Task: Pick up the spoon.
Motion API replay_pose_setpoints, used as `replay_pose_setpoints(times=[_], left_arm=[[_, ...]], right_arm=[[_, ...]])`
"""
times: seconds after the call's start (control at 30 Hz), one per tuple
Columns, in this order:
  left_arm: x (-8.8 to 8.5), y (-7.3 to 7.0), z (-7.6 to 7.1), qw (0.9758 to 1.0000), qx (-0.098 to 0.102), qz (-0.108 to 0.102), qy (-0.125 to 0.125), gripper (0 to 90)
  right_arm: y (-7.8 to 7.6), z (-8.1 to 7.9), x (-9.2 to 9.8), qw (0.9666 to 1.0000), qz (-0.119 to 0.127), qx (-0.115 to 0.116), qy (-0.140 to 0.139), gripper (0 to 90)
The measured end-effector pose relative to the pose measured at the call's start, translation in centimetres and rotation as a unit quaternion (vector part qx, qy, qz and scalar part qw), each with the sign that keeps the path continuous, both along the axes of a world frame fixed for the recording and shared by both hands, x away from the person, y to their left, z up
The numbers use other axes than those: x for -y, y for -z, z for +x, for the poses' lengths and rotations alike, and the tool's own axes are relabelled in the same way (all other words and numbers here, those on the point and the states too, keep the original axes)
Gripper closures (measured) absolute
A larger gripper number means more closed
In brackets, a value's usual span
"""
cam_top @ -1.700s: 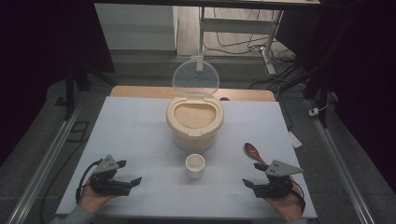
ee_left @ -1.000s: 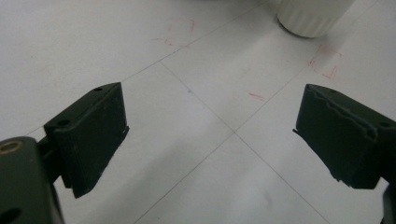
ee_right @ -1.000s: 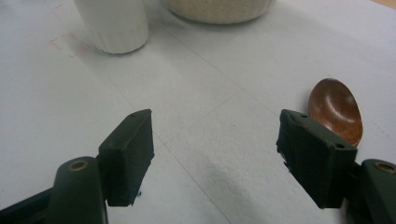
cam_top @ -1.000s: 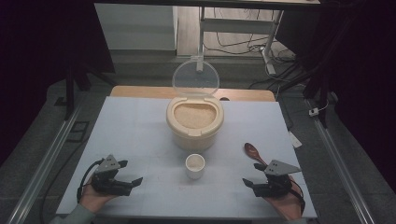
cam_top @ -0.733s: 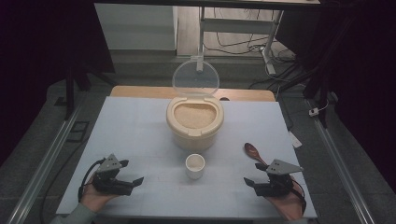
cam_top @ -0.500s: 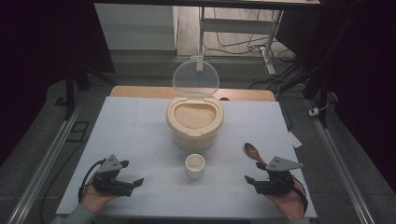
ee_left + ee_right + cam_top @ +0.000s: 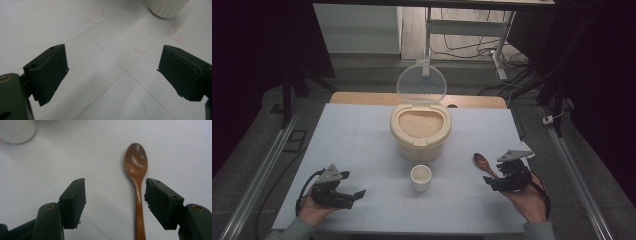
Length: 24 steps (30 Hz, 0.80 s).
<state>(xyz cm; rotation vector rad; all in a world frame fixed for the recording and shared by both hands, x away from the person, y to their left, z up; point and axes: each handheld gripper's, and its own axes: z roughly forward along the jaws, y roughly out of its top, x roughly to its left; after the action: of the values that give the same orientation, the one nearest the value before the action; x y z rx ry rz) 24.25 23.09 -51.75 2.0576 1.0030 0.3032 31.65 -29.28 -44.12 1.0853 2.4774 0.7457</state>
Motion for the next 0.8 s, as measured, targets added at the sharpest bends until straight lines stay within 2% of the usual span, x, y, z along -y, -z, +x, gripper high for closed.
replay_pose_setpoints(times=[0.13, 0.23, 0.3, 0.43, 0.8], left_arm=[[-0.1, 0.0, 0.0, 1.0, 0.0, 0.001, 0.0, 8.7], [-0.1, 0.0, 0.0, 1.0, 0.001, 0.002, 0.0, 8.7], [-0.1, 0.0, 0.0, 1.0, 0.001, 0.003, 0.0, 8.7], [-0.1, -0.1, -0.1, 1.0, 0.002, 0.004, 0.0, 8.7], [-0.2, 0.0, -0.1, 1.0, 0.002, 0.005, 0.002, 8.7]], right_arm=[[0.2, 1.4, 0.6, 0.9995, -0.024, -0.018, 0.012, 34.5], [0.7, 2.1, 1.5, 0.9987, -0.03, -0.028, 0.03, 35.0], [1.0, 2.4, 2.2, 0.9985, -0.025, -0.032, 0.036, 35.8], [1.3, 2.4, 2.6, 0.9985, -0.024, -0.033, 0.034, 37.1], [2.2, 2.8, 3.2, 0.997, -0.043, -0.057, 0.029, 39.7]])
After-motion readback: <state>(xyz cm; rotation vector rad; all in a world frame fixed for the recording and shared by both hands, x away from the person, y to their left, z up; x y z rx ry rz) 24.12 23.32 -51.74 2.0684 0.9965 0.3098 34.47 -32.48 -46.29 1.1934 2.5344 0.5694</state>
